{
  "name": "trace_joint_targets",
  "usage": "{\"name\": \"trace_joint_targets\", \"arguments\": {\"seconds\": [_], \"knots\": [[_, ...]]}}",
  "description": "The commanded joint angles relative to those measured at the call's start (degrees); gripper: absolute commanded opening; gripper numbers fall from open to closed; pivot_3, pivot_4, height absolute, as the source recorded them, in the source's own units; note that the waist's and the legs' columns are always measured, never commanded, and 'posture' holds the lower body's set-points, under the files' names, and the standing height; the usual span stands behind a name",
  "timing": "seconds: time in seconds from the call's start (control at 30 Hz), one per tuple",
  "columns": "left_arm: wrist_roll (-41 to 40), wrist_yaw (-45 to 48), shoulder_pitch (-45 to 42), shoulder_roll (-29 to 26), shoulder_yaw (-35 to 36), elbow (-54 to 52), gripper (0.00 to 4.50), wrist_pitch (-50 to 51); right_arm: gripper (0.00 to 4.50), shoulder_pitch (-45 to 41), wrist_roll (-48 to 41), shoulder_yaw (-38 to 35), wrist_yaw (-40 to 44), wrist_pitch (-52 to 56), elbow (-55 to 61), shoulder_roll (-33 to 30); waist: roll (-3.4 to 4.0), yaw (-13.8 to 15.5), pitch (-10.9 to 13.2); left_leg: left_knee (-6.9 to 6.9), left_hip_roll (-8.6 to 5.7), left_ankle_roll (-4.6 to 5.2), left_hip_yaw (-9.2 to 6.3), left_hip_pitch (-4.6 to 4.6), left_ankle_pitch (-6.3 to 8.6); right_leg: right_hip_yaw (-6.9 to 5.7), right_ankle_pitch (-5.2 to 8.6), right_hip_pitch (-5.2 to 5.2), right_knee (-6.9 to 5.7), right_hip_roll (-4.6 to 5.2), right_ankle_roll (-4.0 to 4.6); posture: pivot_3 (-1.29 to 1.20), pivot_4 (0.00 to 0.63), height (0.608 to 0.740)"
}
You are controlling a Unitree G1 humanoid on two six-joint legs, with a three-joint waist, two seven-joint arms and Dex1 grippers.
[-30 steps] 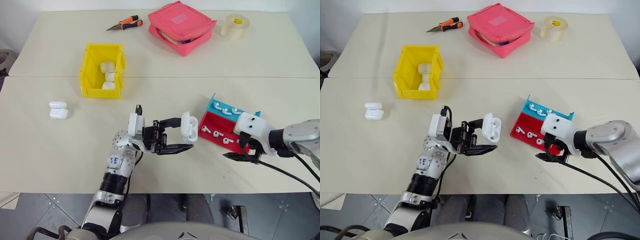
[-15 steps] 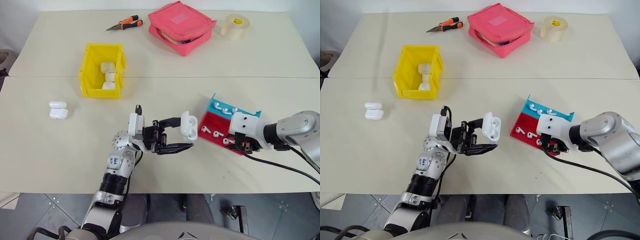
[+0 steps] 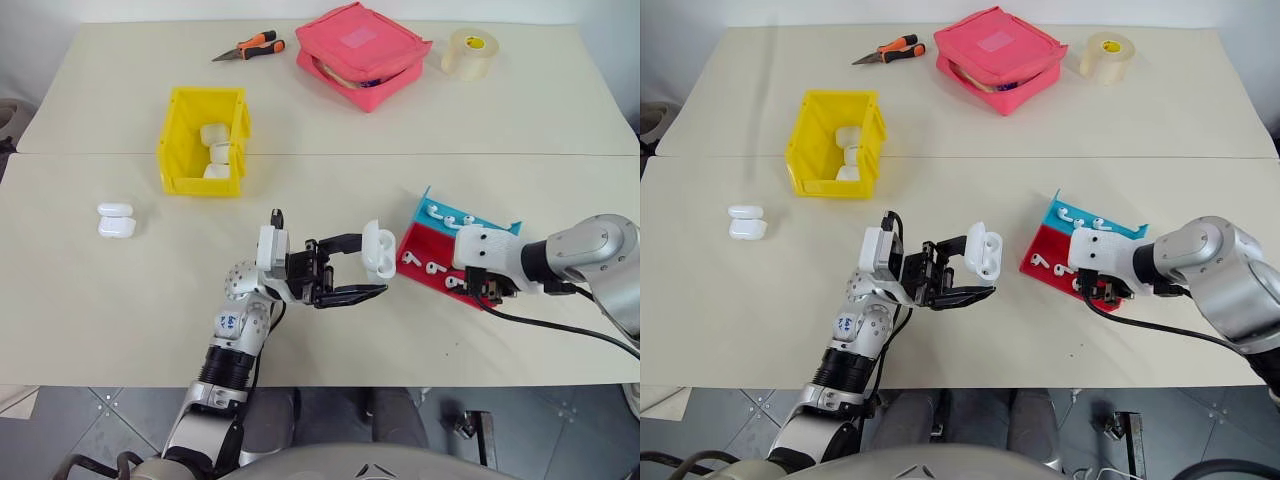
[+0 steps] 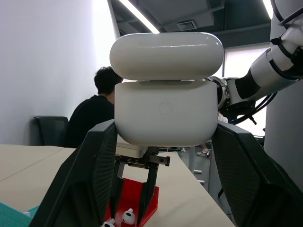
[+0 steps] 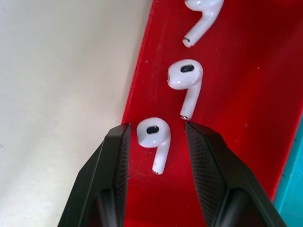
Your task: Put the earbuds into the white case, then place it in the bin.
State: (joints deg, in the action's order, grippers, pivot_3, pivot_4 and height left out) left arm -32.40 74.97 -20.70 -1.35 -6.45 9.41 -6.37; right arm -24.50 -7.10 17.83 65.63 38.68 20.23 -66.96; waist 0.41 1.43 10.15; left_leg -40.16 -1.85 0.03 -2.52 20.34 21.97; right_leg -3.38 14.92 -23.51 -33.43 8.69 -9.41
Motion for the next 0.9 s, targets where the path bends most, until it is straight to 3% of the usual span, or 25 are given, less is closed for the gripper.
{"name": "trace_joint_targets", "arguments": {"seconds": [0.03,0.13,0.37,0.57,0.63,0.73,0.9], "knots": [[-0.7,-0.4,0.3,-0.1,-0.2,-2.6,2.7,-0.4,1.33,0.1,1.3,0.0,0.6,-0.6,0.2,0.6,0.0,0.0,0.0,0.0,0.0,0.0,0.0,0.0,0.0,0.0,0.0,0.0,0.0,0.0,0.0,0.0,0.15,0.74],[-0.8,-0.5,0.3,-0.2,-0.2,-2.8,2.7,-0.2,0.47,0.6,1.9,0.1,0.9,-1.1,0.4,0.7,0.0,0.0,0.0,-0.02,0.0,0.0,0.0,-0.01,0.0,0.0,0.0,0.0,-0.01,0.0,-0.01,0.0,0.15,0.74],[-1.2,0.0,0.0,-0.7,-0.4,-2.8,2.7,0.6,0.48,3.1,1.0,-3.4,0.1,-0.4,2.3,0.1,0.0,0.1,0.0,-0.03,0.0,-0.01,-0.01,-0.01,-0.01,0.0,0.0,0.02,-0.03,0.0,-0.01,0.0,0.15,0.74],[-2.1,1.5,-1.5,-1.4,0.1,-1.5,2.7,2.0,0.48,12.7,-7.5,-20.8,-0.3,-0.6,7.9,1.4,0.0,0.2,0.0,-0.03,-0.02,-0.01,0.0,0.02,0.0,0.0,-0.01,0.0,-0.02,0.01,-0.01,0.0,0.15,0.74],[-2.7,1.6,-2.3,-1.3,0.5,-0.9,2.7,2.7,0.48,16.3,-11.4,-27.9,-1.3,-4.1,9.6,5.9,-0.02,0.2,0.0,-0.03,0.01,-0.01,-0.01,0.02,0.0,-0.04,-0.01,0.01,-0.04,-0.01,-0.01,0.0,0.15,0.74],[-3.0,1.7,-3.7,-1.0,0.8,0.3,2.7,3.4,0.48,19.3,-23.8,-39.0,-7.2,-7.3,15.5,20.5,-0.04,0.2,0.0,-0.06,0.03,-0.02,-0.01,0.0,-0.01,-0.08,-0.01,0.05,-0.06,-0.02,-0.02,0.0,0.15,0.74],[-3.1,2.4,-4.8,-1.8,0.7,0.6,2.7,6.0,0.48,20.6,-33.7,-39.6,-16.9,-8.7,22.4,34.2,0.0,0.0,0.0,-0.05,0.03,-0.05,-0.02,-0.05,-0.02,-0.04,-0.02,0.06,-0.11,-0.03,-0.03,0.0,0.15,0.74]]}}
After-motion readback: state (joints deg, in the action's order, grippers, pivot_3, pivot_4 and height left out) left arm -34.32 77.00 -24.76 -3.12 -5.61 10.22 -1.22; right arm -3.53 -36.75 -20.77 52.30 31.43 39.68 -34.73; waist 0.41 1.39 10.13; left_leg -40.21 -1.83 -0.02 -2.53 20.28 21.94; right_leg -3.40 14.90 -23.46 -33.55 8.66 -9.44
